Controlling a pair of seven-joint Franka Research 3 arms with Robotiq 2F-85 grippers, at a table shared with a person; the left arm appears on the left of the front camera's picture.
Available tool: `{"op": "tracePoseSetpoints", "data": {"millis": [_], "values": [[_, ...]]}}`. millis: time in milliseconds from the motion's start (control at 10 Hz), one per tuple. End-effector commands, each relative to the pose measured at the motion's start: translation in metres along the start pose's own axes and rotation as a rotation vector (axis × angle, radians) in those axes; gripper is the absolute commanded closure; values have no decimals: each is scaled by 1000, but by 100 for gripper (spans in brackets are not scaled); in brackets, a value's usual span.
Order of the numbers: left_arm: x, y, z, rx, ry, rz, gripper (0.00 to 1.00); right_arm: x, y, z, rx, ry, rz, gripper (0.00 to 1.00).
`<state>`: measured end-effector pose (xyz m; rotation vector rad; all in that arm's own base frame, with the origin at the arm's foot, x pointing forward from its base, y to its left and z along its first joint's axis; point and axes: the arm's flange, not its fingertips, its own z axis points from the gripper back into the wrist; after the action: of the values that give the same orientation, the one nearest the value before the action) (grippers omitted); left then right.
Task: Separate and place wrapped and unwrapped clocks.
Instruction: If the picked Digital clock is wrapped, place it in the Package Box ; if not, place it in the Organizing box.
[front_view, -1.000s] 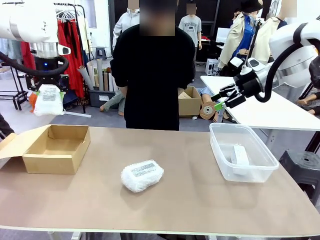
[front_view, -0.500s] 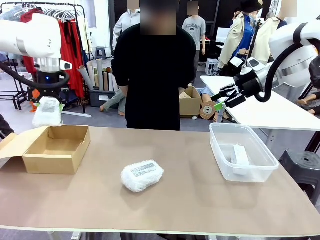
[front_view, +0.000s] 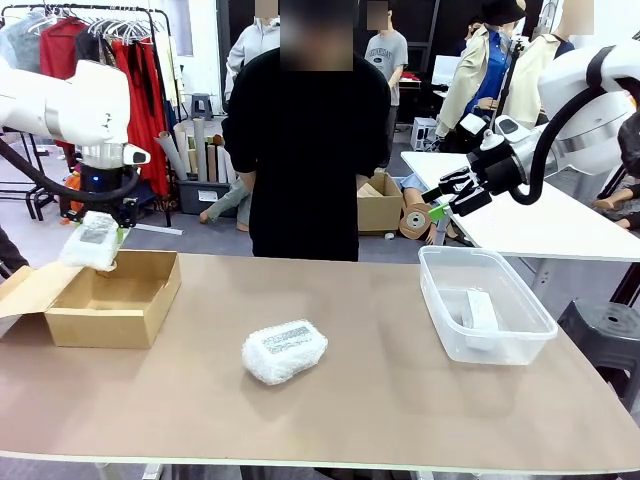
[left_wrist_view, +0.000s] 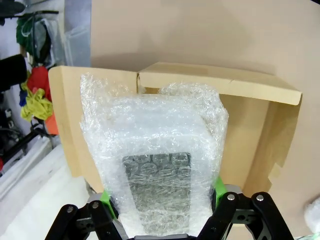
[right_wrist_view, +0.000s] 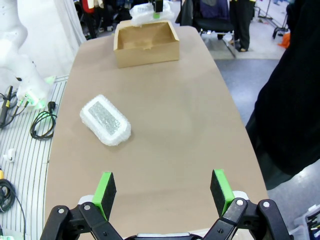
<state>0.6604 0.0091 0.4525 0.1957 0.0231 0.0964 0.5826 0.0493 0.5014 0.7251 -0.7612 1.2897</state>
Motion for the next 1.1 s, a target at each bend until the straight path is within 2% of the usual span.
{"op": "tracePoseSetpoints", "data": {"millis": [0,600,700,800,1000], "values": [[-5,9,-2,-14,0,5,100,1,0,1,-2,6,9,0],[0,-2,-2,-1,2,-7,100,1,0,1,-2,6,9,0],[0,1,-8,31,-31,-125,100,1,0,1,-2,6,9,0],[-1,1,-13,9,-56,-175,100,1,0,1,-2,6,9,0],[-7,-6,-27,31,-65,-188,100,1,0,1,-2,6,9,0]]}}
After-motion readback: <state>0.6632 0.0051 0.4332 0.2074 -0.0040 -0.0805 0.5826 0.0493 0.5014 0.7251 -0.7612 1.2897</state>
